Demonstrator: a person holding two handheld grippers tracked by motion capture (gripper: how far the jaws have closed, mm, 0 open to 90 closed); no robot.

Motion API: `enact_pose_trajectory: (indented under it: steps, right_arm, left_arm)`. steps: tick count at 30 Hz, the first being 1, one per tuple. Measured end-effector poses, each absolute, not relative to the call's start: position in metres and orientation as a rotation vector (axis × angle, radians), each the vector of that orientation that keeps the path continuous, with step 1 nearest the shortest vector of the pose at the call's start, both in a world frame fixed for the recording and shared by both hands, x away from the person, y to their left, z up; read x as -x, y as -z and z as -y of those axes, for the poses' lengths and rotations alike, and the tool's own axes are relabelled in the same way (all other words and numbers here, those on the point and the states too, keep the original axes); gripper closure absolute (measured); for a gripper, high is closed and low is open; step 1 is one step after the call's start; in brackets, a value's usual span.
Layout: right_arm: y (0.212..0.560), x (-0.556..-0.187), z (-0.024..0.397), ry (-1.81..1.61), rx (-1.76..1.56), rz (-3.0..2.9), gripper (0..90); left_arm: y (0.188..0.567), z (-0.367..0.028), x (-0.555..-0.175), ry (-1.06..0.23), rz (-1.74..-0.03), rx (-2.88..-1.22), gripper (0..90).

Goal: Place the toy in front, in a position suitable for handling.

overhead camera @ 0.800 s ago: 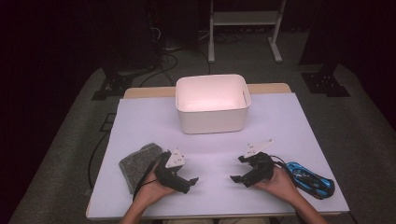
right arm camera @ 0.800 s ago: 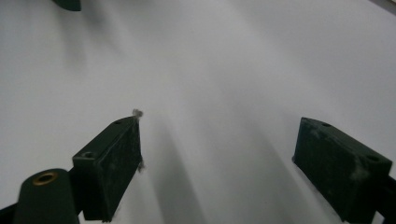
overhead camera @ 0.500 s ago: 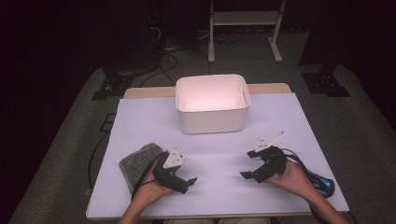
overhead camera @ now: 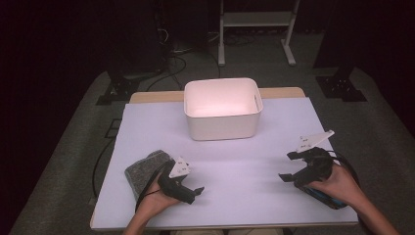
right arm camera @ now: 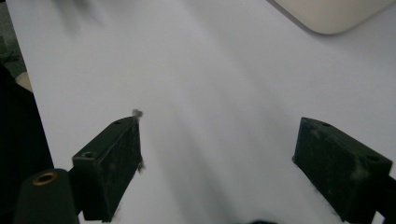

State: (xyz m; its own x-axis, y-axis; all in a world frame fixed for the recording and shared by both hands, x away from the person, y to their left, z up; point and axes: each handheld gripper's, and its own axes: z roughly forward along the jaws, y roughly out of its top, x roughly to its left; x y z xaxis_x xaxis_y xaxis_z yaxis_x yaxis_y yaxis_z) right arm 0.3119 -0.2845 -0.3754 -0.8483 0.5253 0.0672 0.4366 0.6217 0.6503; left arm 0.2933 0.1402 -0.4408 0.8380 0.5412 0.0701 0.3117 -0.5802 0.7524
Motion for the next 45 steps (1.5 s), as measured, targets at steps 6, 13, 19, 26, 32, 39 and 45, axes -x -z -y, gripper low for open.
enact_pose_trajectory:
  steps: [6, 13, 19, 26, 32, 39, 45]
  right_arm:
    - [0.378, -0.303, 0.316, -0.987, -0.884, -2.711, 13.4]
    - [0.386, -0.29, 0.347, -0.93, -0.992, -2.694, 13.4]
    - [0.399, -0.283, 0.36, -0.846, -1.037, -2.704, 13.4]
    - [0.416, -0.278, 0.372, -0.786, -1.092, -2.705, 13.4]
    - [0.426, -0.276, 0.373, -0.759, -1.1, -2.708, 13.4]
    - [0.437, -0.275, 0.371, -0.735, -1.087, -2.706, 13.4]
    - [0.441, -0.27, 0.368, -0.7, -1.047, -2.675, 16.6]
  left_arm:
    - [0.439, -0.14, -0.293, -0.379, -0.612, -2.228, 3.0]
    - [0.438, -0.138, -0.291, -0.394, -0.59, -2.222, 3.0]
    - [0.437, -0.137, -0.29, -0.394, -0.587, -2.22, 3.0]
    - [0.437, -0.14, -0.291, -0.4, -0.606, -2.208, 3.0]
    - [0.438, -0.142, -0.291, -0.392, -0.613, -2.208, 3.0]
    - [0.439, -0.142, -0.292, -0.386, -0.612, -2.218, 3.0]
    - [0.439, -0.142, -0.292, -0.386, -0.614, -2.214, 3.0]
